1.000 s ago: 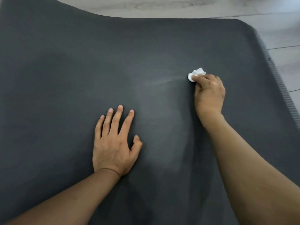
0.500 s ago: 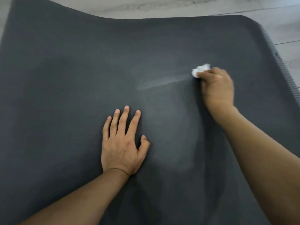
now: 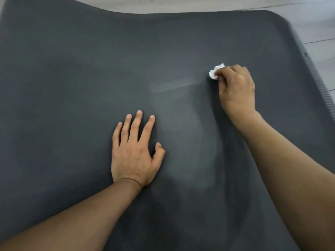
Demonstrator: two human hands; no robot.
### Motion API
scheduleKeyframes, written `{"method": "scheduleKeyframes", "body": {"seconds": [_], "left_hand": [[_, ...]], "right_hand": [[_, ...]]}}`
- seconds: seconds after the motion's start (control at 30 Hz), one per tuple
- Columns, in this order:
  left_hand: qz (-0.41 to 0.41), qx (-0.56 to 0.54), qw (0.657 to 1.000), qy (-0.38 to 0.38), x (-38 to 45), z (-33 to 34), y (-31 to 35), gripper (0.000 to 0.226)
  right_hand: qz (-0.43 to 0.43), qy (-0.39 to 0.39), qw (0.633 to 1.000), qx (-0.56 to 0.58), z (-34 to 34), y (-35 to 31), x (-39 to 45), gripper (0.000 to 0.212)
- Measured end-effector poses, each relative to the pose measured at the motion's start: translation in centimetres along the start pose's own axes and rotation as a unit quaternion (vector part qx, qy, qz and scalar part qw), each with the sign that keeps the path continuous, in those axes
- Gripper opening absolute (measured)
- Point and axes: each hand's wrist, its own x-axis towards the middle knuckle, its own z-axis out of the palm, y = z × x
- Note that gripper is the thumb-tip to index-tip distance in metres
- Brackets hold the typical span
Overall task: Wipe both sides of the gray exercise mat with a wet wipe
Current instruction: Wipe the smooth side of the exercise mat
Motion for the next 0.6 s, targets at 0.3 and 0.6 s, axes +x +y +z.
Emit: {"method": "scheduleKeyframes", "body": {"seconds": [0.3, 0.6], "left_hand": [[-0.004, 0.0, 1.0, 0.004, 0.1, 0.2, 0.1, 0.068], [-0.011, -0.015, 1.0, -0.002, 0.0, 0.1, 0.1, 0.071]], "right_hand": [[0.092, -0.014, 0.991, 0.093, 2.3, -4.8, -2.5, 0.024], [-0.189, -0.026, 0.982, -0.007, 1.7, -5.8, -4.6, 0.019]]}}
